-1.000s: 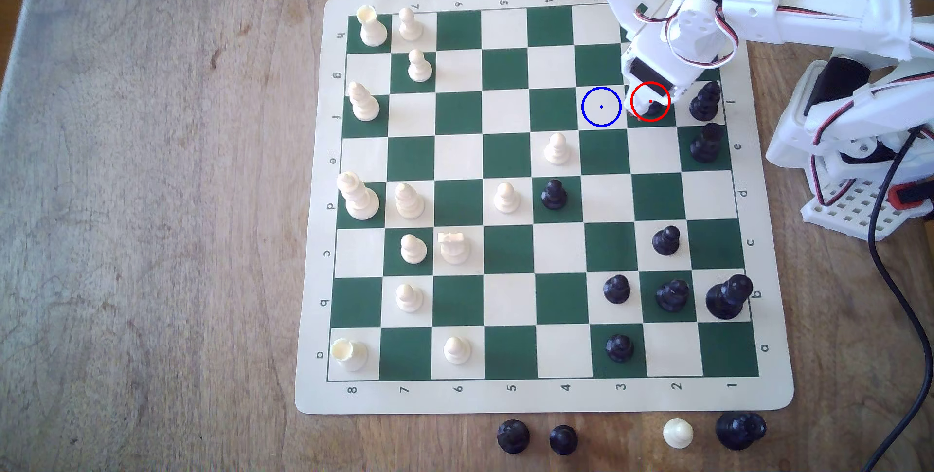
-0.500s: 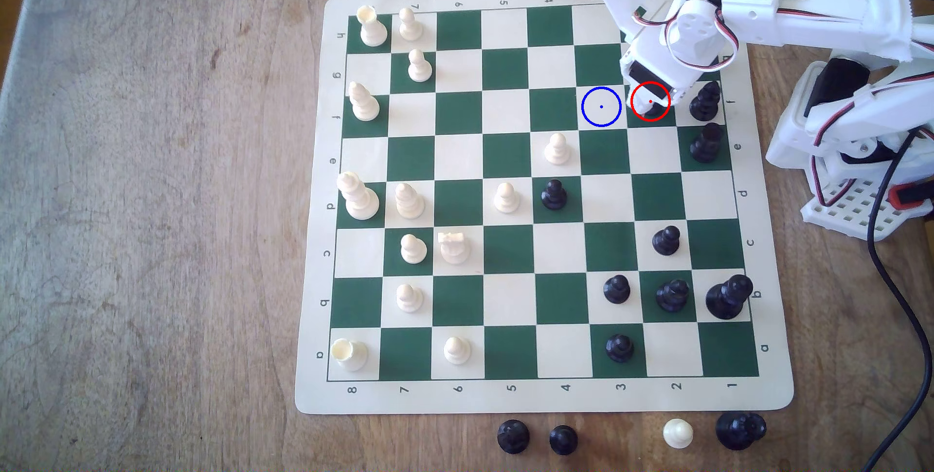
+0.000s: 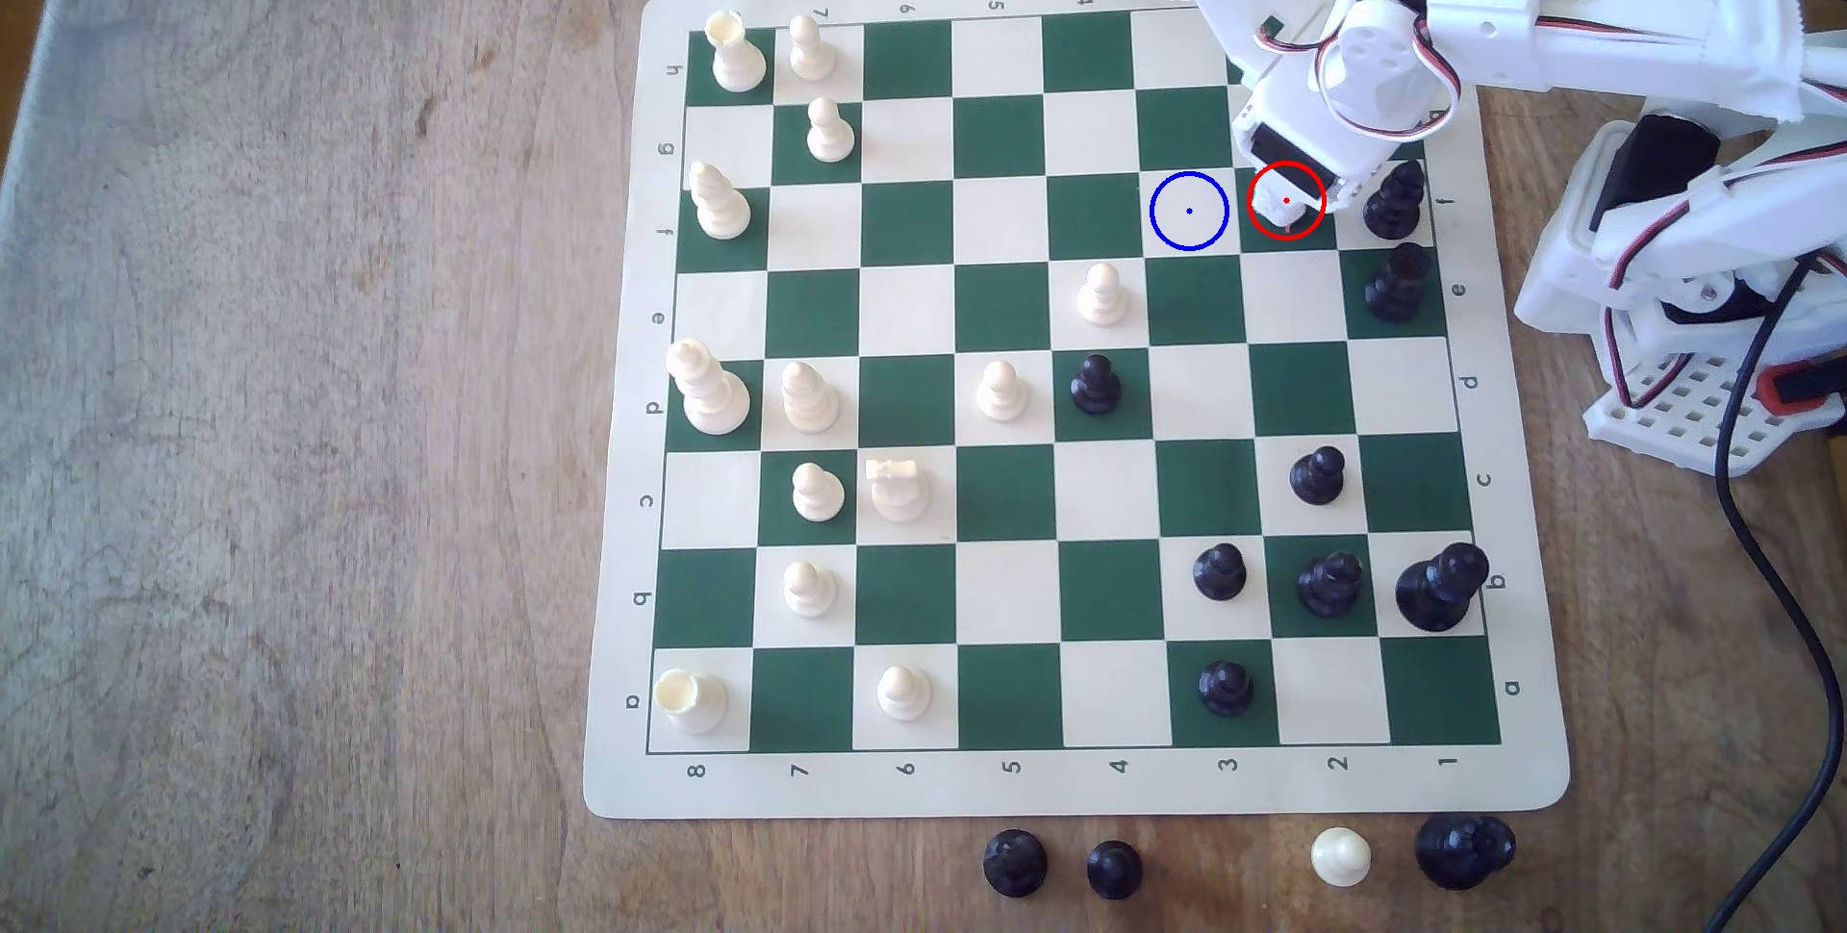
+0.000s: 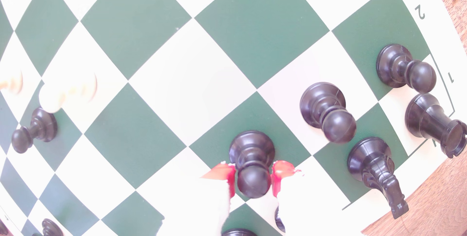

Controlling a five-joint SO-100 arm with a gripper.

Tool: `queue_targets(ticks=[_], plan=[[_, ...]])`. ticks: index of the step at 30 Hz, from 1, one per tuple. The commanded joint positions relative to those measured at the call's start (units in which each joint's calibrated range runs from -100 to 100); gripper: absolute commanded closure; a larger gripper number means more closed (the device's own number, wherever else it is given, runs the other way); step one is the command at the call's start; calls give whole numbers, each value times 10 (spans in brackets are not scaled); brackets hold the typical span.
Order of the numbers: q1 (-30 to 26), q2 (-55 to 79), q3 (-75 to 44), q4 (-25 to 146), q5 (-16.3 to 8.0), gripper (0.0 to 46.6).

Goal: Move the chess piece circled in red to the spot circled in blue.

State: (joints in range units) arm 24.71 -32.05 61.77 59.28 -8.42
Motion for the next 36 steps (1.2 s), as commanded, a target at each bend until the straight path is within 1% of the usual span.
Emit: queue_targets(ticks=[1, 14, 21, 27, 32, 36], plan=[[-3, -15, -16, 3, 0, 386], [-6, -17, -21, 2, 0, 393], [-6, -21, -23, 0, 1, 414], [-8, -21, -23, -1, 1, 444], [-8, -31, -41, 21, 3, 450], [-16, -39, -90, 60, 0, 451]])
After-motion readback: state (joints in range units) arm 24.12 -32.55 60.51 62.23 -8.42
